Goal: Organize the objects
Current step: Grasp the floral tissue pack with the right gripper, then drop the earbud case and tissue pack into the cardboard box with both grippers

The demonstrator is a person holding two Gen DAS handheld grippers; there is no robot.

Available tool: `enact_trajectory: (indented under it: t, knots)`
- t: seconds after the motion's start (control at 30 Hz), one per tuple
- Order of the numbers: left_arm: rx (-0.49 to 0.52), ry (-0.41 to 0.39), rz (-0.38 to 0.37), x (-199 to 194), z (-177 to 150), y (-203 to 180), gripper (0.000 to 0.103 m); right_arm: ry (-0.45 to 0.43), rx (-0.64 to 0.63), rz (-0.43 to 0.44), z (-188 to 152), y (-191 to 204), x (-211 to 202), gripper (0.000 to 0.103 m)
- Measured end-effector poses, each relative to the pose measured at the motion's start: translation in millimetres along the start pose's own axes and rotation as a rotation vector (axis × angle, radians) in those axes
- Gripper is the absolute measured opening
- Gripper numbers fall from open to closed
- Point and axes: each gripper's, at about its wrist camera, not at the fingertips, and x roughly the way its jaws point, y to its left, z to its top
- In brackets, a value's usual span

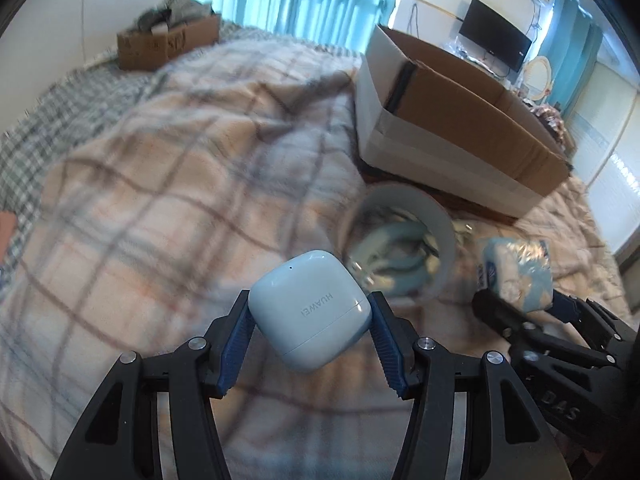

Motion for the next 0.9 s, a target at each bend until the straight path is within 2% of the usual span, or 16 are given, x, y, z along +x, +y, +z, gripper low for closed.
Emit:
enact_trajectory:
  t: [0.23,0.43,0.63,0.9]
  knots:
    - [0.014,-0.035,-0.012,-36.5,-6.9,-14.5,0.058,-0.055,0.013,0.01,-7.8,-11.7,-44.2,0.071]
    - [0.036,-0.083,-0.021,-70.0,-1.1,-32.8,0.058,-0.154,0.015,0.026,-2.3,-19.3,-94.4,0.071]
    - [0.05,-0.146,-0.063,-94.8,27.6,-52.7,0.058,-0.225,0.003,0.03,12.8,-28.2,-131.9,0.071]
    - [0.094,-0.228,-0.112,-114.9,83.9,-73.6,0.058,-0.313,-0.017,0.032,47.3,-40.1,-165.0,0.071]
